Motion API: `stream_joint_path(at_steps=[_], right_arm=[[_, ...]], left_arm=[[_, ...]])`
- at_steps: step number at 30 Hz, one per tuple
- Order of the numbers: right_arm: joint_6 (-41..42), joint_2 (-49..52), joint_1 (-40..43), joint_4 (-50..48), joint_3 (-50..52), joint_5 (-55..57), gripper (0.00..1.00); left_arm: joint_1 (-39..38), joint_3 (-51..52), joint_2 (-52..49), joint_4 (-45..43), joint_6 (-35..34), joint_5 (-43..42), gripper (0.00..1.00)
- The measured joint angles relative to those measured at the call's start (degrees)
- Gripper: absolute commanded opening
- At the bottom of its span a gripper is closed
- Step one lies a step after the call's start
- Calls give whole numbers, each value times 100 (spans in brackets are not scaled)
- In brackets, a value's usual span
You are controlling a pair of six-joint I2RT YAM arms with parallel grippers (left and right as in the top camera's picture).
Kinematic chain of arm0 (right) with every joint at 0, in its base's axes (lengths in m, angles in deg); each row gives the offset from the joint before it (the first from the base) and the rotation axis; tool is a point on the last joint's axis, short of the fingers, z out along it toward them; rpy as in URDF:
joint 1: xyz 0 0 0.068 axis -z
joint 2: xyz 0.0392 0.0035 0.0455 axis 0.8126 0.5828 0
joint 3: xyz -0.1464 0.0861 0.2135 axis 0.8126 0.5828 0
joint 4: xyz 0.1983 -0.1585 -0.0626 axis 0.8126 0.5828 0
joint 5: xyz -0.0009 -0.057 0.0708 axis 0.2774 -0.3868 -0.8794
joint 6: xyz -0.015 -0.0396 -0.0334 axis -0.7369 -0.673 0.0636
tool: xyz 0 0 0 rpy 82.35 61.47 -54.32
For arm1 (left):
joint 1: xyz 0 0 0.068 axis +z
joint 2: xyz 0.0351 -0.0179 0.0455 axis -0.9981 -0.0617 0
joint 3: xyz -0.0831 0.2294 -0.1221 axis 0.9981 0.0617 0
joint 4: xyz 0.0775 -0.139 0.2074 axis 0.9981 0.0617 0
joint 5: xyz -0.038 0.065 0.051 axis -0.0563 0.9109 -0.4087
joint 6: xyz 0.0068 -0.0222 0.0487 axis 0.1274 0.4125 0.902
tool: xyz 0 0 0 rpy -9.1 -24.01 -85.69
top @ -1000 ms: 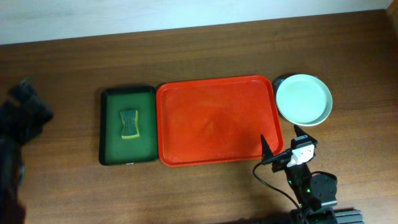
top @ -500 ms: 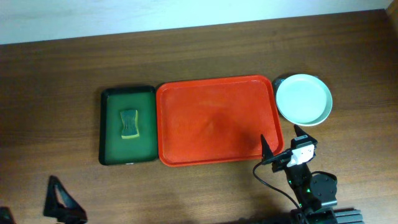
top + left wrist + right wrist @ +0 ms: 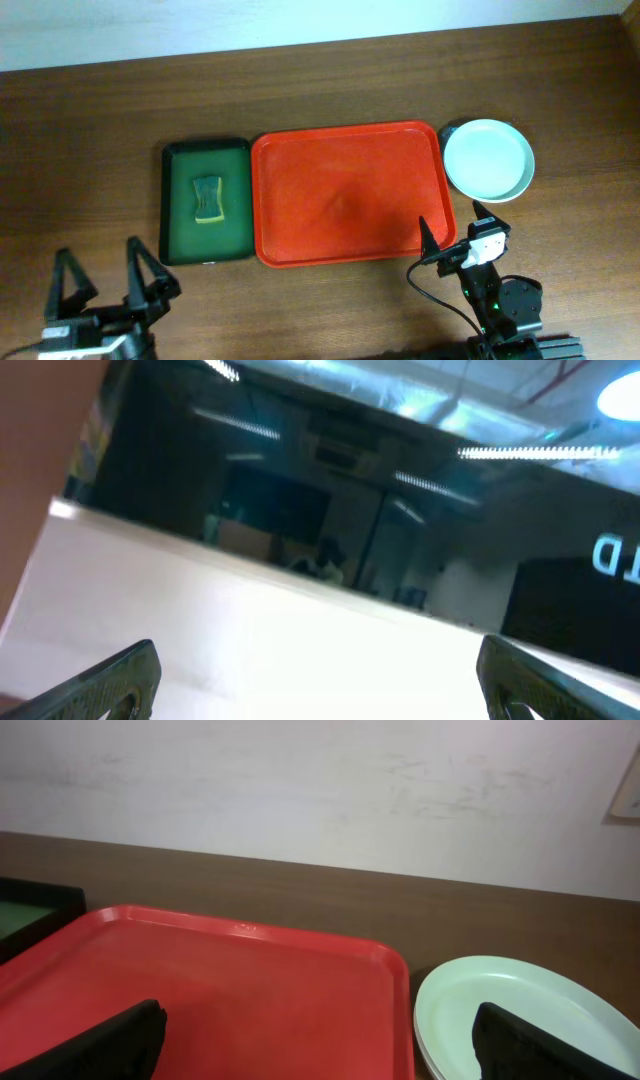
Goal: Clean dirty plates on tray and stack at the side
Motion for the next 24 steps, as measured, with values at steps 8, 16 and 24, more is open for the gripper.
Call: stream_joint_path(at_steps=[8, 16, 24], right_arm=[[0, 0, 0, 2, 0, 0, 99], [-2, 0, 0, 4, 0, 0, 98], [-4, 0, 0, 4, 0, 0, 98]], left_arm=[[-111, 1816, 0, -498, 0, -55, 99], [-116, 1880, 20, 1408, 278, -85, 99], [-116, 1886, 20, 1517, 1840, -437, 99]])
